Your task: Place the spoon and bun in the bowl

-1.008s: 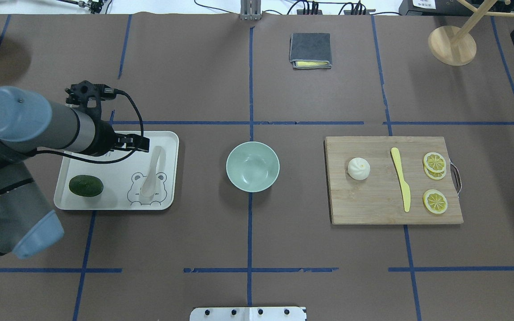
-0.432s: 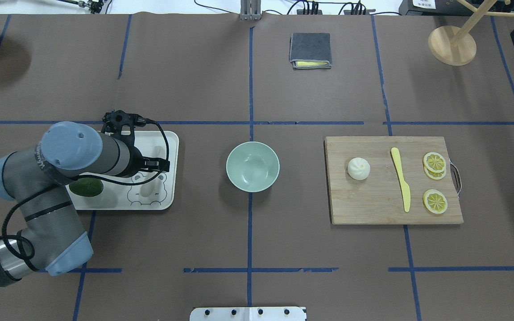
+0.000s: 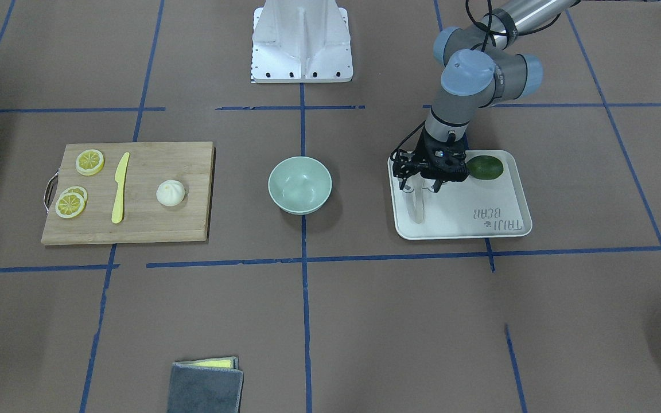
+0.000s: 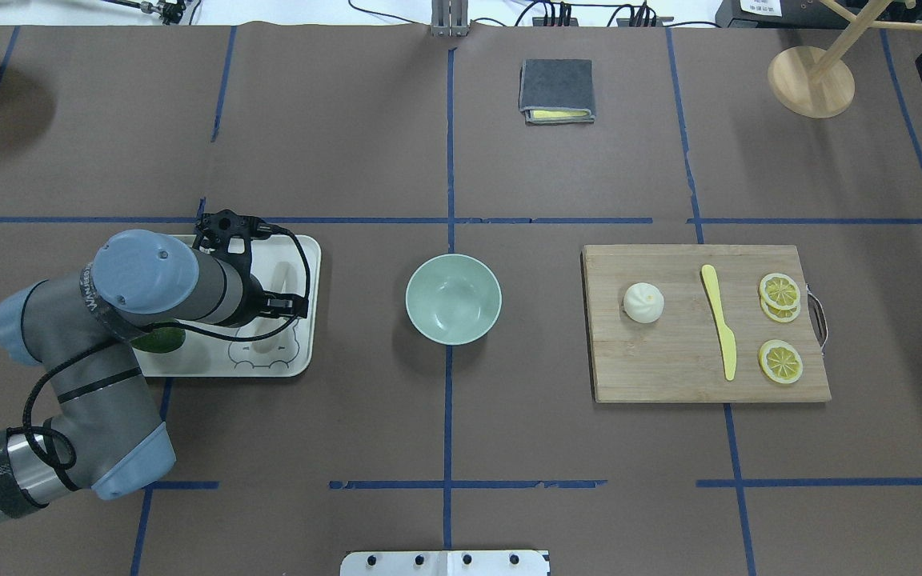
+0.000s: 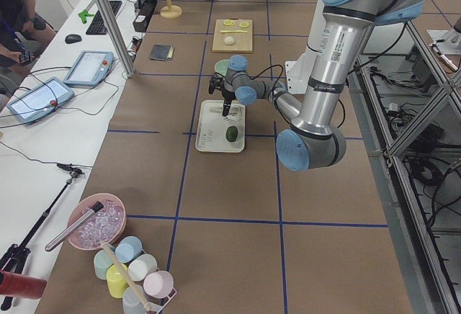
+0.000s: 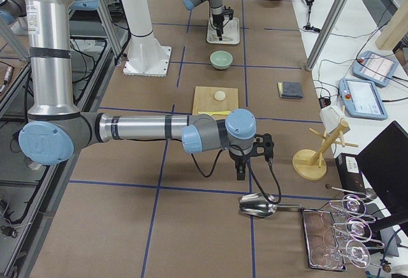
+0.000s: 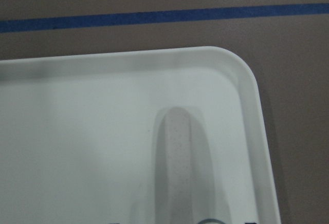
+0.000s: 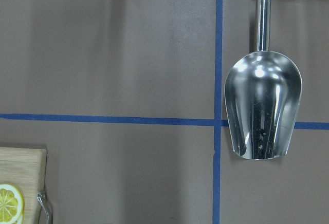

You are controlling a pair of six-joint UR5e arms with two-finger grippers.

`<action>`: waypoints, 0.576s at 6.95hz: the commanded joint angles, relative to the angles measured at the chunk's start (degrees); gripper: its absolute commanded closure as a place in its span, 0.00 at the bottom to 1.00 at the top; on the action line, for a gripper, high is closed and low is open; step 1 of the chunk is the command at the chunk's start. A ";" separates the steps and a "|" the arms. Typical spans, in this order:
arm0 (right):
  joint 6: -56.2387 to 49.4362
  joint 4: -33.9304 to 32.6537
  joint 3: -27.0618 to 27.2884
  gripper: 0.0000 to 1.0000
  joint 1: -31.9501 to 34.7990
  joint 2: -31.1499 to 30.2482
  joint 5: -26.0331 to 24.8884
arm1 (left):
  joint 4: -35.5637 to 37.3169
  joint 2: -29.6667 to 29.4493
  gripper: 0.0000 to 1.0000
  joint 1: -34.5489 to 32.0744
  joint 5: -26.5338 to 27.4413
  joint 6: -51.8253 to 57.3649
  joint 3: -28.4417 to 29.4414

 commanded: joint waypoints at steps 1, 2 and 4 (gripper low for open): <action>0.00 0.00 -0.03 0.00 0.00 0.07 -0.09 | 0.07 0.14 0.38 0.04 -0.09 0.47 0.03; 0.00 0.00 0.06 0.00 0.00 0.07 -0.09 | 0.16 0.23 0.49 0.04 -0.09 0.73 -0.05; 0.00 0.00 0.06 0.00 0.00 0.07 -0.09 | 0.25 0.14 0.86 -0.05 -0.09 0.74 -0.14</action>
